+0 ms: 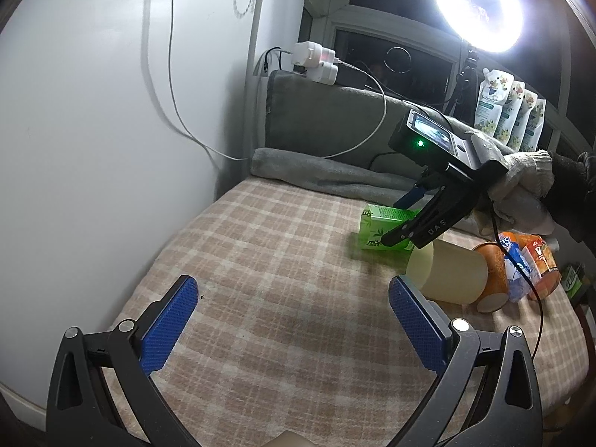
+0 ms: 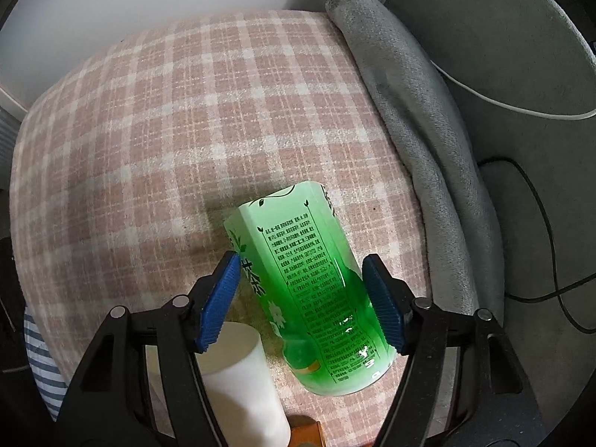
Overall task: Flip cup upright
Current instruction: 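Close the right gripper on the green tea bottle and lift it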
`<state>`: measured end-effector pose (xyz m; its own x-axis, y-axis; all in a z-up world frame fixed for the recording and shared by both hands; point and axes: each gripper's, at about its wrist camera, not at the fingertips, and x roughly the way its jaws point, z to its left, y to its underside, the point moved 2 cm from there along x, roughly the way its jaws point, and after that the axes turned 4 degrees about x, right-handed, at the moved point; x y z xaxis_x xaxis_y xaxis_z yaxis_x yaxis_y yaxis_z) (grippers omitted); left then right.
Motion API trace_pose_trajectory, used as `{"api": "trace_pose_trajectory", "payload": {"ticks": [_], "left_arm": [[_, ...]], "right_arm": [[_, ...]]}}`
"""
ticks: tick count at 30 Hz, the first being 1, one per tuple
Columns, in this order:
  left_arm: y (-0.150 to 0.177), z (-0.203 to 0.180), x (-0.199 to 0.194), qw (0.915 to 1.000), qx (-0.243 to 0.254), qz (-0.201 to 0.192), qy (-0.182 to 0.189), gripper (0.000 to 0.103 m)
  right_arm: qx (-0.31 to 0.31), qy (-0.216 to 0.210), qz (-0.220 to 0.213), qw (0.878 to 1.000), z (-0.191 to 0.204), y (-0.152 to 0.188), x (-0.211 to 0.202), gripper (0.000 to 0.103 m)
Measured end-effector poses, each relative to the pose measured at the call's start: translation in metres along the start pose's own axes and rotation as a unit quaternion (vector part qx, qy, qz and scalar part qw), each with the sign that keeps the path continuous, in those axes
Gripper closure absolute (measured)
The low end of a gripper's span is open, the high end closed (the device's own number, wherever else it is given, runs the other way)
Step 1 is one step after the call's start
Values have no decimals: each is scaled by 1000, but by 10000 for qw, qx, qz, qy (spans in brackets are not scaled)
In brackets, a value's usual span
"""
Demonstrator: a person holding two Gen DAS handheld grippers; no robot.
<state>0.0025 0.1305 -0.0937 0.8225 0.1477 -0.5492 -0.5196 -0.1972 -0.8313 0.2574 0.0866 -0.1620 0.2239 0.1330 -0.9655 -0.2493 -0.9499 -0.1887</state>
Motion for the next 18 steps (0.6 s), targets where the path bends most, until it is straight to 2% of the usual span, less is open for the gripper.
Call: {"api": "trace_pose_trajectory", "payload": {"ticks": [8,11,18], "left_arm": [[-3,-1,-2,10000,17,-26,-17,1],[-4,-1,-3,10000,31,-46,-32,1],[-5,2,-5,9999,3,-83,-86,1]], "right_arm": [[-179,104,72,9998,13,7,-6,33],[-220,174,57,9996,20,5,-5,36],[458,158,-289,9984,-2,-3,-21,45]]}}
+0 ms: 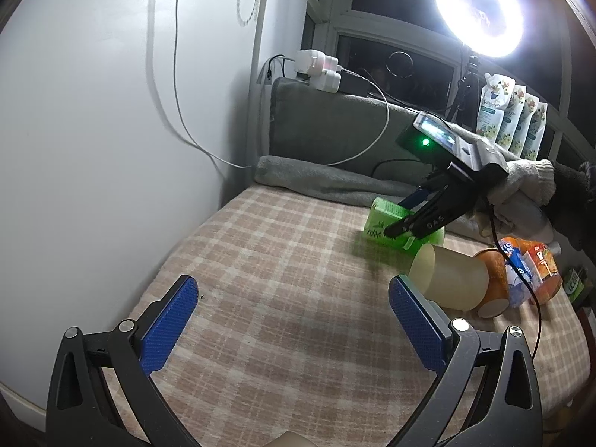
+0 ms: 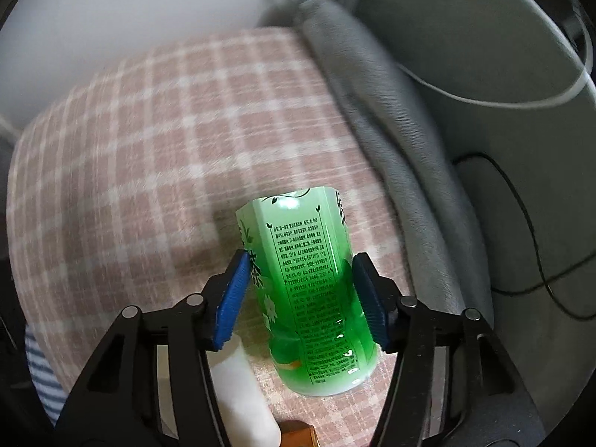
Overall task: Flip cup upright
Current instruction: 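Close the right gripper on the green tea bottle and lift it, then rotate the held bottle upright and carry it toward the left gripper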
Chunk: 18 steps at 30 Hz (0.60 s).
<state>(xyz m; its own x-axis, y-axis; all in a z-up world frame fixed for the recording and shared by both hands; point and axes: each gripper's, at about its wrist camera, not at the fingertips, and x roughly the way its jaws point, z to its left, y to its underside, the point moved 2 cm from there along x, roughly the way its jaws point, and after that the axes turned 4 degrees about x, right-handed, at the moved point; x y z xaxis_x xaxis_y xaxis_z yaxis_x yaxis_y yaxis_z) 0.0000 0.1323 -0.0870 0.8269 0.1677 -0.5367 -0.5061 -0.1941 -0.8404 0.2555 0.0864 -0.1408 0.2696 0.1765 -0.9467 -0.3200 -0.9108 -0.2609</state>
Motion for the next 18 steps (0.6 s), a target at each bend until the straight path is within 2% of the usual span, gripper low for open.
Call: {"api": "trace_pose_trajectory", "payload": {"ticks": [8,13,18], "left_arm": [[0,-4,2,10000,49,2,18,1],[0,-3,2,10000,49,4,-7,1],[0,-8,1,9999,130,9,-8,3]], "right_arm": [[978,-148,-515,9938,-41,2,-12,49],[1524,-322,-1147,9811,-64,10,-36,53],[1831,-343,-1491,9711,-75,13,-45,54]]}}
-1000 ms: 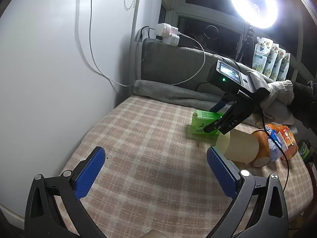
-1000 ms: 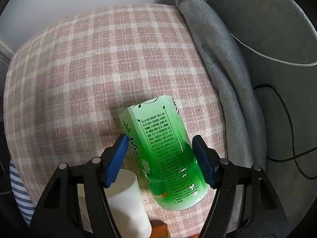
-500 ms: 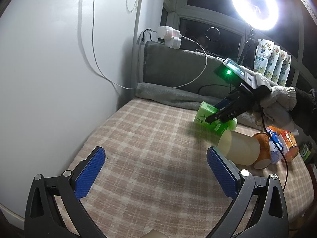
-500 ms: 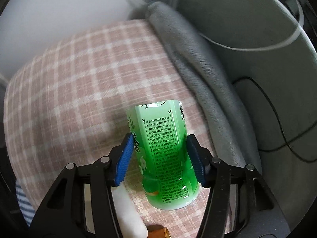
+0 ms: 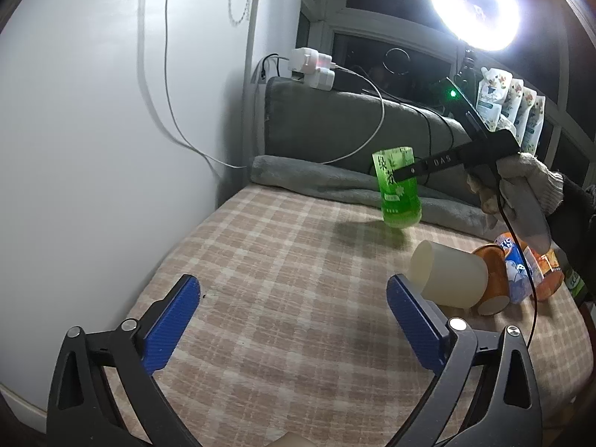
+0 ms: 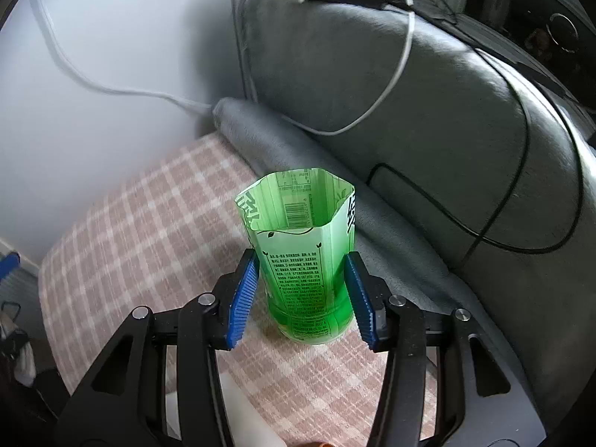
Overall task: Flip cup upright
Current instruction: 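Rotate the held bottle upright and carry it toward the left gripper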
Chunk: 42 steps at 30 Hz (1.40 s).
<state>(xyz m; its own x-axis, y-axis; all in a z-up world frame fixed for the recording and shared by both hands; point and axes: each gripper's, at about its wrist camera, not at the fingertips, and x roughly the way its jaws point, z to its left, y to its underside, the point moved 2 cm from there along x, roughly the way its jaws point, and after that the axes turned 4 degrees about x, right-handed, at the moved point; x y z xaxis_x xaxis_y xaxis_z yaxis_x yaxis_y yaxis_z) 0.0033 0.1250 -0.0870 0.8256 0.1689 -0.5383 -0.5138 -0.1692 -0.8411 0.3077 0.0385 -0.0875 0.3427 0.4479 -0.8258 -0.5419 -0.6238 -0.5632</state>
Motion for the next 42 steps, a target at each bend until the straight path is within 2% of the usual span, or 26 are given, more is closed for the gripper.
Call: {"api": "trace_pose_trajectory", "payload": {"ticks": [7,13,24,33,41,42], "left_arm": [[-2,-3,-3,10000,75,-46,-14,4],[-7,-13,-8,9997,170,-148,76,4],[-11,-47,-30,9966,517,-415,487,4],[-5,-85,-40,9896,764,-343,1169,4],[3,-118,-46,9800,978,-177,1726,6],[4,-122,-46,9781,1001,-127,1820,6]], "right_arm": [[210,-117,-508,9984,-1,5,-29,54],[379,-269,-878,9951,3,23,-82,54],[919,-557,-1298,9857,14,102,-182,54],[1875,-934,-1153,9710,12,199,-231,54],[2601,-1360,-703,9534,12,274,-228,54],[2601,-1360,-703,9534,12,274,-228,54]]}}
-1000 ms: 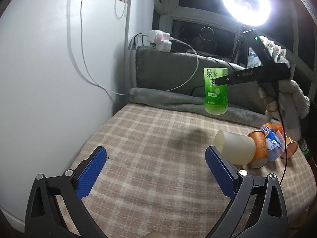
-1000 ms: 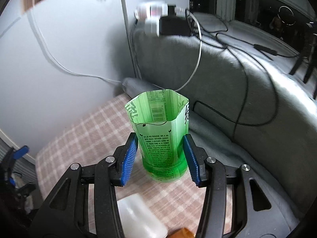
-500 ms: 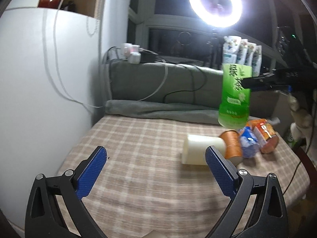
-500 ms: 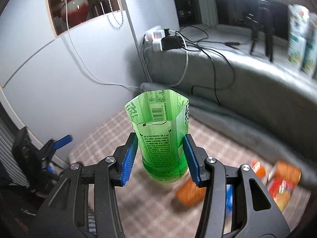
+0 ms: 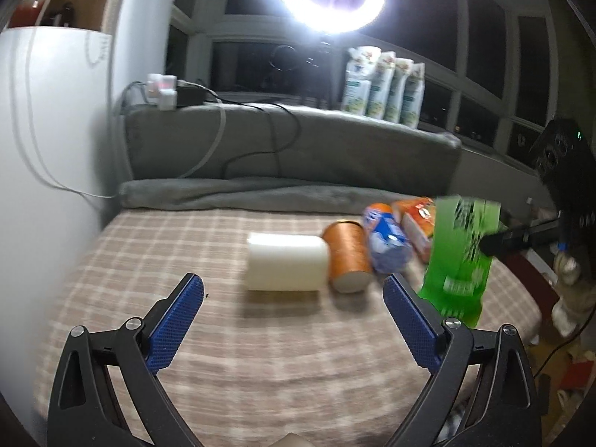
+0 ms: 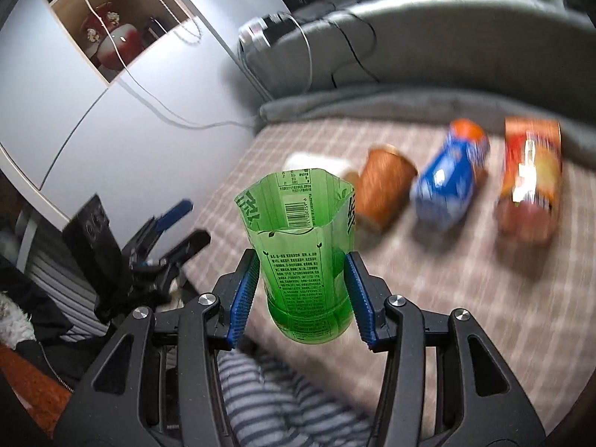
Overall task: Flip cup upright
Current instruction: 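Rotate the held bottle upright and carry it toward the left gripper, then close the left gripper on the bottle while the right gripper releases it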
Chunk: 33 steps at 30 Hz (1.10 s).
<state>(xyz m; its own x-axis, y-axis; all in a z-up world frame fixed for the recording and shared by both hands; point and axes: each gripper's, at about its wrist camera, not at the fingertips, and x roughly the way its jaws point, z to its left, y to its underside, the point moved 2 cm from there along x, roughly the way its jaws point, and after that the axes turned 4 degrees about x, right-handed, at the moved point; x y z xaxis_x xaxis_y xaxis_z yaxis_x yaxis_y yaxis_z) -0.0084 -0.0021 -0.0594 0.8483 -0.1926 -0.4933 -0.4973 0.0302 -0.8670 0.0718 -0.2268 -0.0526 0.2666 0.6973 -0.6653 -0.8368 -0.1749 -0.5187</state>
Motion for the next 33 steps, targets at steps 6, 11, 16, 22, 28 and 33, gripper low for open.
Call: {"api": "trace_pose_trajectory", "payload": {"ticks": [6,11,16,22,28,33], "left_arm": [[5,-15,8,9984,-12,278,491,6],[8,-19,20,9945,-200,569,854,7],[9,-20,30,9932,-248,706,894,7],[9,-17,39,9918,-311,822,930,7],[8,-14,50,9897,-416,928,1008,7],[9,-16,58,9862,-510,1085,1138,7]], "right_arm": [[555,-350,336,9973,-25,22,10,54],[739,-518,661,9937,-37,28,28,54],[786,-499,848,9920,-42,23,49,54],[1017,-544,891,9893,-51,12,66,53],[1099,-249,780,9906,-62,5,72,54],[1069,-95,635,9922,-67,3,69,53]]}}
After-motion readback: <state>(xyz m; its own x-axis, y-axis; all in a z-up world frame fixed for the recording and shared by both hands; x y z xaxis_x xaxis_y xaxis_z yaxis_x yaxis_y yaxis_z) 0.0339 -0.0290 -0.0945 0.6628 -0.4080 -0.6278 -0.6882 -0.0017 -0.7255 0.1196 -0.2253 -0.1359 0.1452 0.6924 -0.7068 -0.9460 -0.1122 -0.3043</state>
